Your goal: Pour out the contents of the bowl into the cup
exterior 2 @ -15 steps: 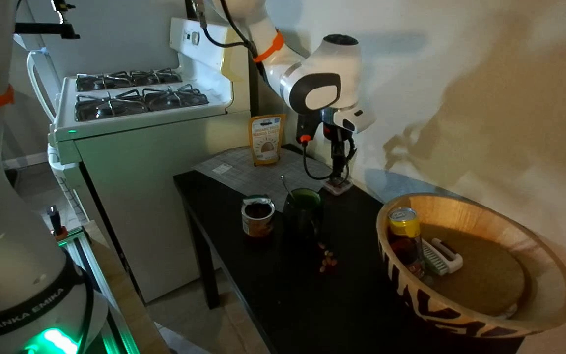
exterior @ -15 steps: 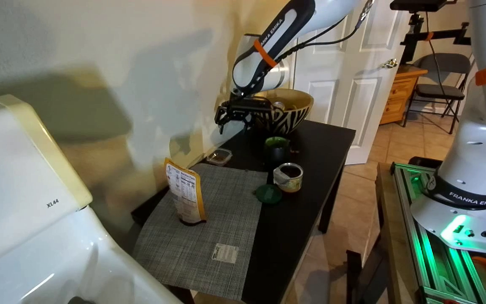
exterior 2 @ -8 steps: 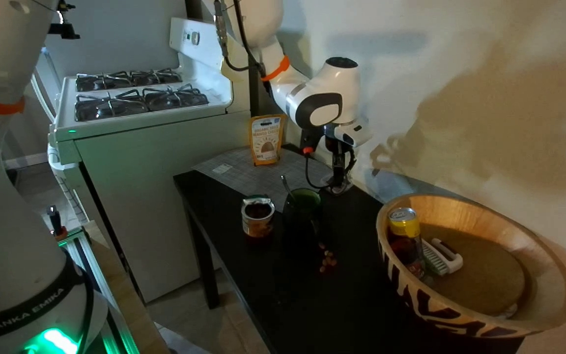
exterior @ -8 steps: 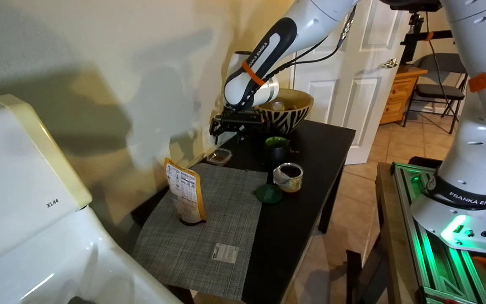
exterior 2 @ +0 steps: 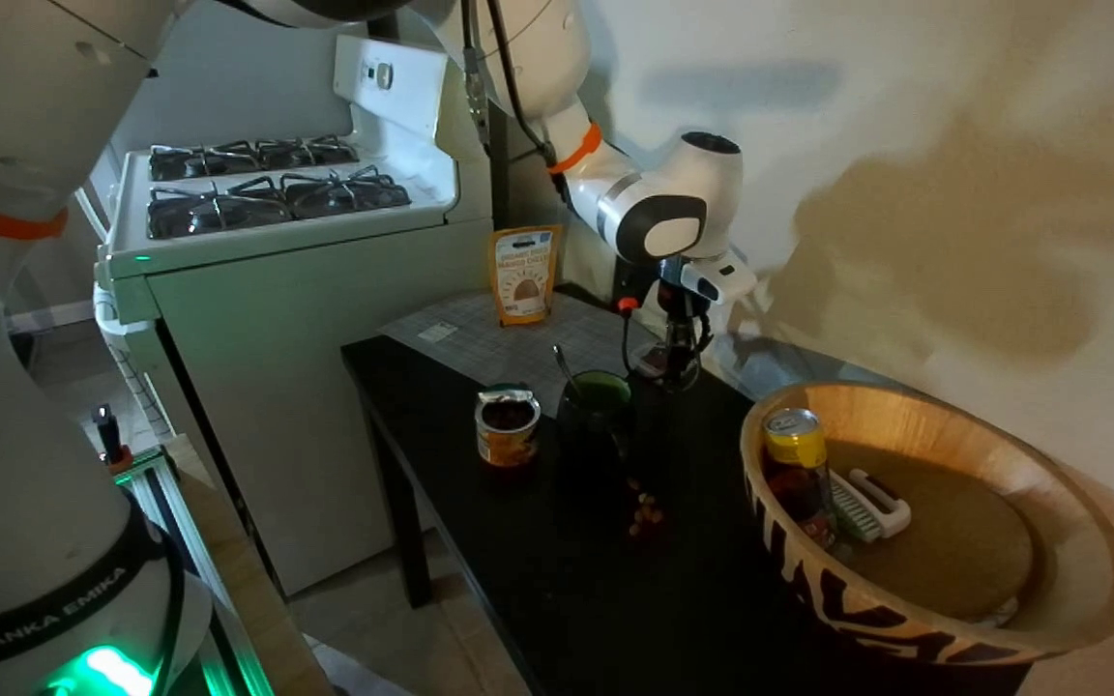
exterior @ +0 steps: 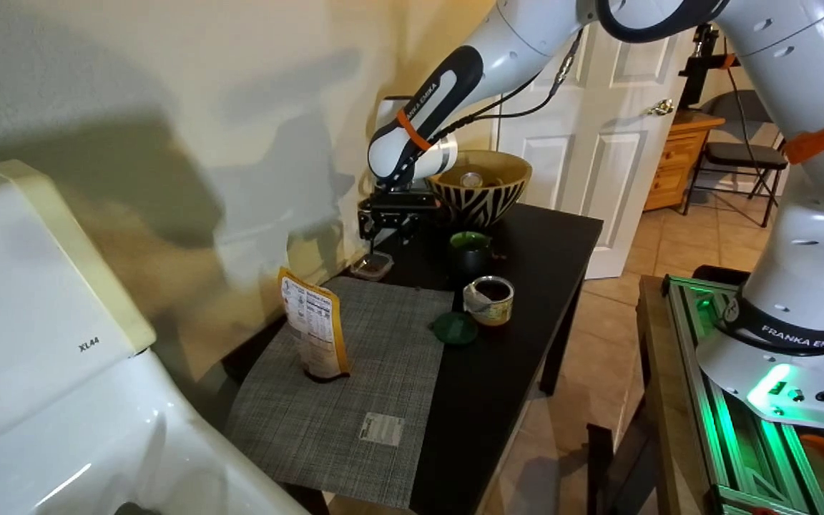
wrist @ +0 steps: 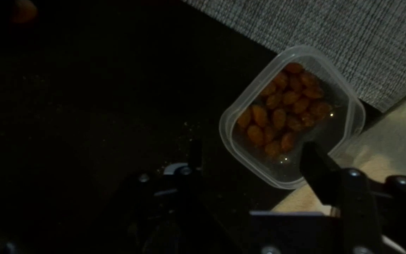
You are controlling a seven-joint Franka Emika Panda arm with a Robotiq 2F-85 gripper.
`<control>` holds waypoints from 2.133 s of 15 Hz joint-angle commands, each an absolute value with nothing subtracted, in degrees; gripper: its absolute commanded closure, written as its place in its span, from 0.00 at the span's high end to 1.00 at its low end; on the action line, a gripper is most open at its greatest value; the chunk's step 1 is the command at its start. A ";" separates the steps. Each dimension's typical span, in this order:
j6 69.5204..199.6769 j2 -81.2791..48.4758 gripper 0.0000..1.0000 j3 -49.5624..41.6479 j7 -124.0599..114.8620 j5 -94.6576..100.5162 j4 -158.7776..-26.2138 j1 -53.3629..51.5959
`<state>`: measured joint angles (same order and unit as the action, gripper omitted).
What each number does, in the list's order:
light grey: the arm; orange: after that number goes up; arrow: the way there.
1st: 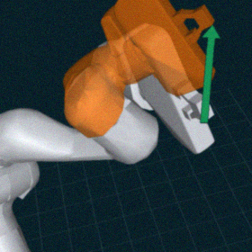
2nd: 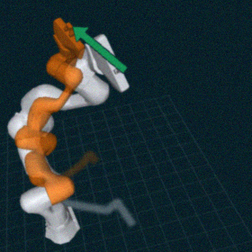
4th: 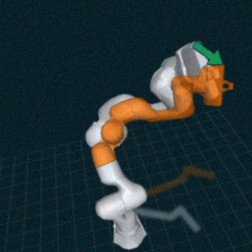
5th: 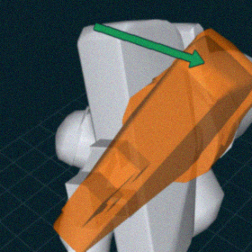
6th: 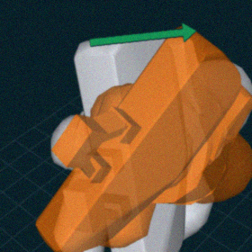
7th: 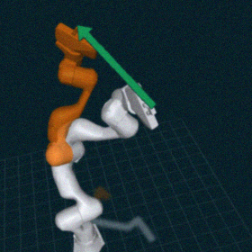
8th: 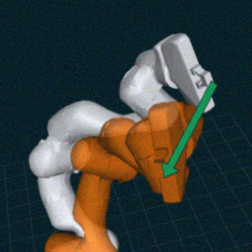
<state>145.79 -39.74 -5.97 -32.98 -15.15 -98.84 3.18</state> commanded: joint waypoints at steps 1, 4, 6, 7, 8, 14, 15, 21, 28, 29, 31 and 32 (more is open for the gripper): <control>141.60 -43.30 0.63 -6.32 -32.71 -15.58 -93.68 3.61; 139.67 -44.67 0.47 -6.43 -32.92 -15.39 -92.11 3.45; 139.29 -45.40 0.44 -6.32 -32.96 -15.57 -91.45 3.40; 139.31 -45.77 0.37 -6.25 -33.02 -15.65 -91.17 3.36; 139.15 -46.16 0.35 -6.29 -33.13 -15.55 -90.86 3.25; 137.89 -47.29 0.00 -6.17 -33.29 -15.46 -89.45 2.86; 137.26 -47.17 0.00 -6.15 -33.23 -15.36 -89.23 2.78; 135.04 -39.55 0.03 -7.64 -31.80 -11.55 -95.81 -0.41; 140.23 -24.07 0.03 -12.93 -39.30 2.58 -112.86 -9.47; 142.04 -21.63 0.03 -13.51 -41.65 4.81 -115.62 -10.41; 145.60 -16.68 0.03 -14.30 -46.06 9.22 -121.40 -11.55; 147.57 -14.32 0.03 -14.73 -48.31 11.68 -124.35 -11.76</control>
<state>142.02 -23.07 -12.91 -42.17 5.49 -113.23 -9.91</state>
